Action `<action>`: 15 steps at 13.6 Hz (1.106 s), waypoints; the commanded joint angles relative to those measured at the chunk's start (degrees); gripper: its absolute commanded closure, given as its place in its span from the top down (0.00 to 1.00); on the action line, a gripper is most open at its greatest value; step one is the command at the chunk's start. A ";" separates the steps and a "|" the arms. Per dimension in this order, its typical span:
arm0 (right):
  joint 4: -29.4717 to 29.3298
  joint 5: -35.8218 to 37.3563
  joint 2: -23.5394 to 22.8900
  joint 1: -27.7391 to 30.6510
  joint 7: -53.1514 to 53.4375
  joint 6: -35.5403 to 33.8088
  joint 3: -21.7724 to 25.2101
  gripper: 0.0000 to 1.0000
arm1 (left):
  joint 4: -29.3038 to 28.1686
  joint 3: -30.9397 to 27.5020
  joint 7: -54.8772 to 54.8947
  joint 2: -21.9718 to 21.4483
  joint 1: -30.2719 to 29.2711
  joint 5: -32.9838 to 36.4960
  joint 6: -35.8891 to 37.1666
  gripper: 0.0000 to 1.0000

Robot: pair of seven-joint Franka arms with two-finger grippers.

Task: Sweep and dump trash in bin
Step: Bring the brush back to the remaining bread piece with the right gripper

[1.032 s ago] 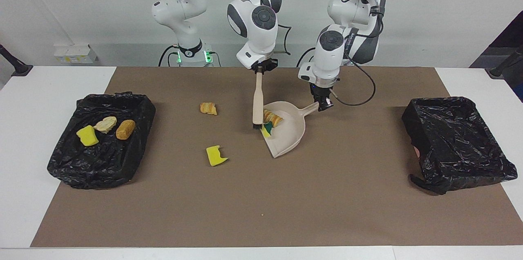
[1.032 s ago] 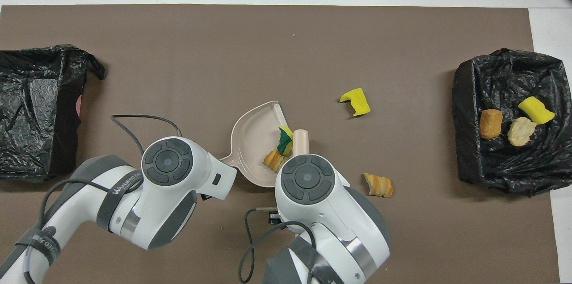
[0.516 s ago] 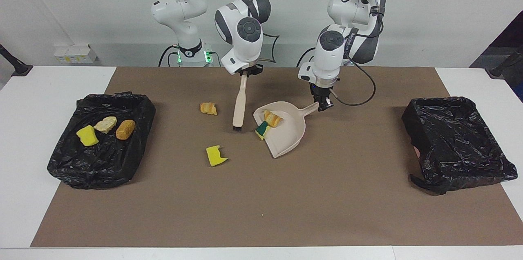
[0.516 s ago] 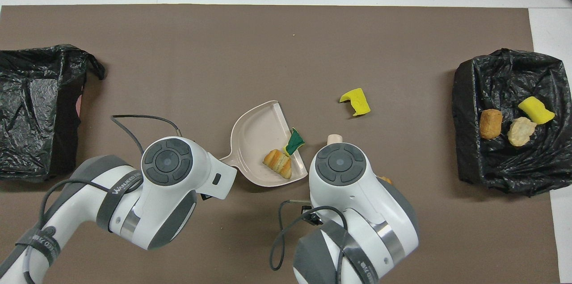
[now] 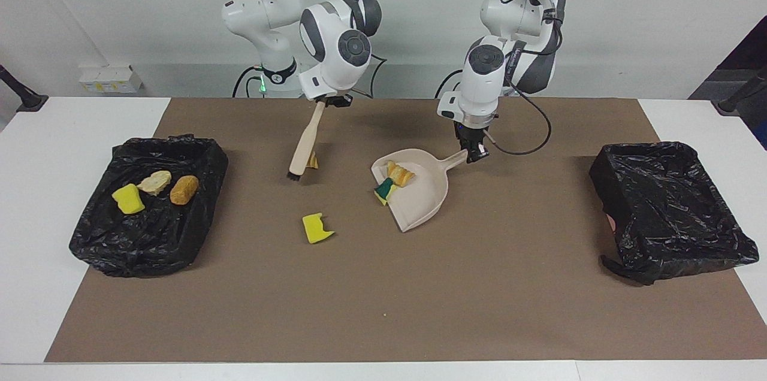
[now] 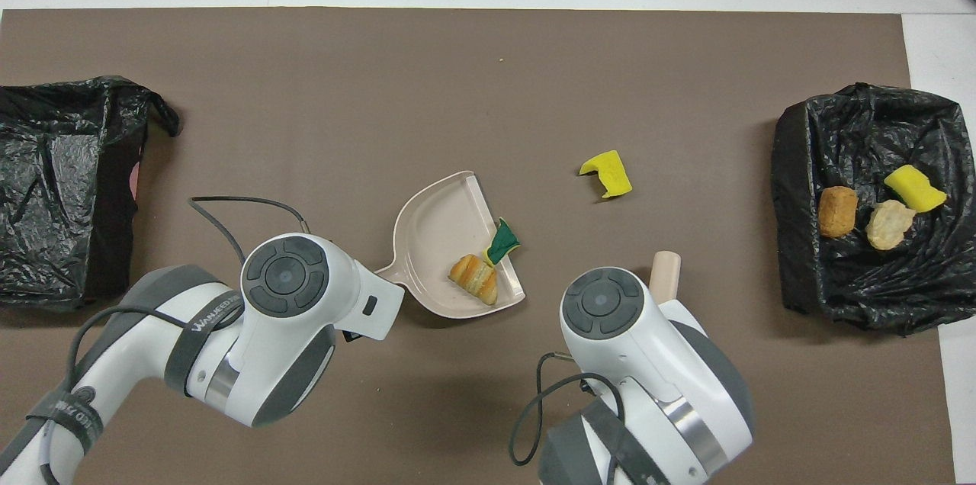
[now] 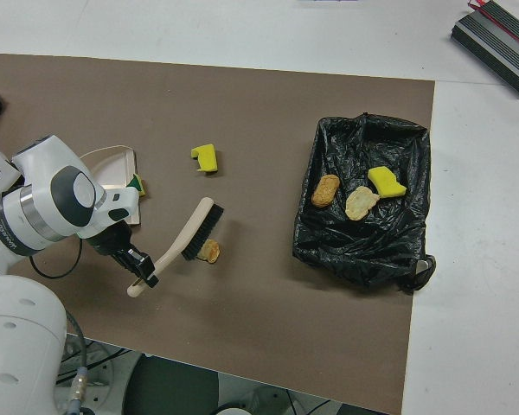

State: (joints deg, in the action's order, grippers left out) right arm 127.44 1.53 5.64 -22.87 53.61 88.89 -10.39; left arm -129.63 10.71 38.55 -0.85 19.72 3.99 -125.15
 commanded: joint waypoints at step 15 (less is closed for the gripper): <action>-1.47 -12.06 -6.32 -0.15 6.33 20.52 -0.68 0.00 | -2.03 -0.16 -0.32 -1.34 0.05 1.02 -4.04 0.00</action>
State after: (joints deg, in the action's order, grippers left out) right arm 131.98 -8.44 5.00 -23.60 60.65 108.27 -10.82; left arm -129.75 10.70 38.46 -0.85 19.72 3.99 -126.45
